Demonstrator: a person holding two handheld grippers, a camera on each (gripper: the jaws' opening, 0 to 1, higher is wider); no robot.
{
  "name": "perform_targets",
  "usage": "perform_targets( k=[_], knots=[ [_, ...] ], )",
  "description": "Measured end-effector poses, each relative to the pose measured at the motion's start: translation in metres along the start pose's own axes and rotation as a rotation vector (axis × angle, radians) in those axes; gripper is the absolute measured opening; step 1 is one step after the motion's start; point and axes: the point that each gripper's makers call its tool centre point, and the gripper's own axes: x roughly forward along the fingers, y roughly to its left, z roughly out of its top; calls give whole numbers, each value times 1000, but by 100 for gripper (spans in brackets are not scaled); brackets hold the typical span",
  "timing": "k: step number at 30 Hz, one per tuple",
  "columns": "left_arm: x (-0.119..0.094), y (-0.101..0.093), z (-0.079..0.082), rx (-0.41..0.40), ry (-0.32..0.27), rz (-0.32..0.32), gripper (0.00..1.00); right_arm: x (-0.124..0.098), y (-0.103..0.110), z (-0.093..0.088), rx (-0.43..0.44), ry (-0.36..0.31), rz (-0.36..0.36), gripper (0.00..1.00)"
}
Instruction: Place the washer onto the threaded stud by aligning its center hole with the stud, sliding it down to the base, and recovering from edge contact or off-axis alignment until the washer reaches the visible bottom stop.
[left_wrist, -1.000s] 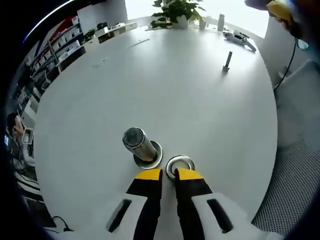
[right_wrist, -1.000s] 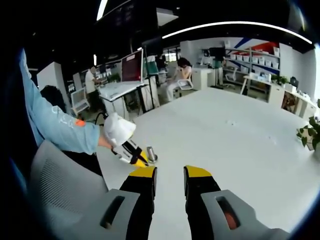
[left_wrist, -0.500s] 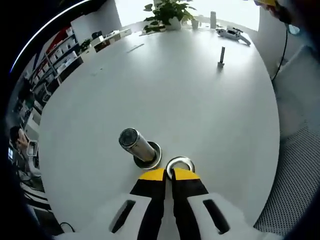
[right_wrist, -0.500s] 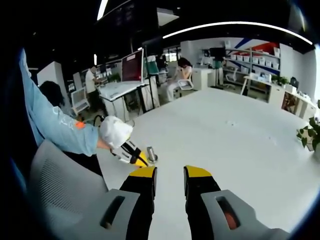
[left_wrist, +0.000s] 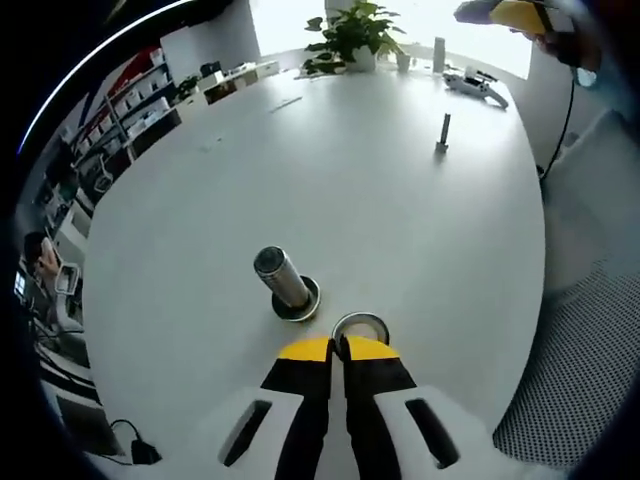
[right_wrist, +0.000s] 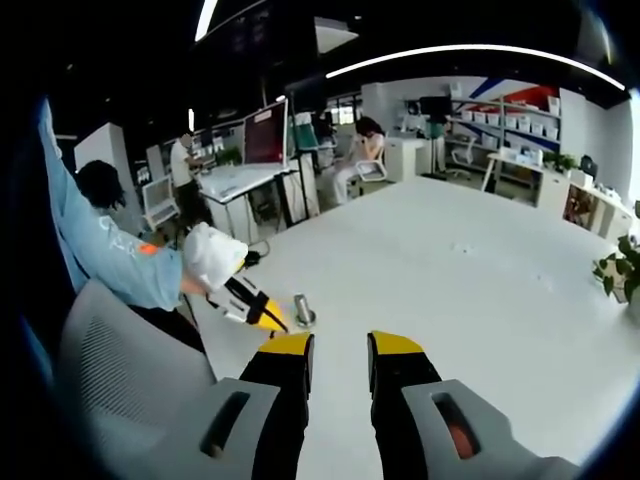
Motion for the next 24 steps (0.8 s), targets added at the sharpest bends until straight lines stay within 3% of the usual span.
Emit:
perform_targets(
  k=[6,14,24],
  knots=[
    [-14,6,11,5,-14,13,1,1,2,0,-4,3,4,23],
    [-29,16,38,0,-59,25,1,0,2,0,-4,4,-1,23],
    [-27,42,57,-16,-58,54,1,-1,2,1,-5,3,-6,23]
  ],
)
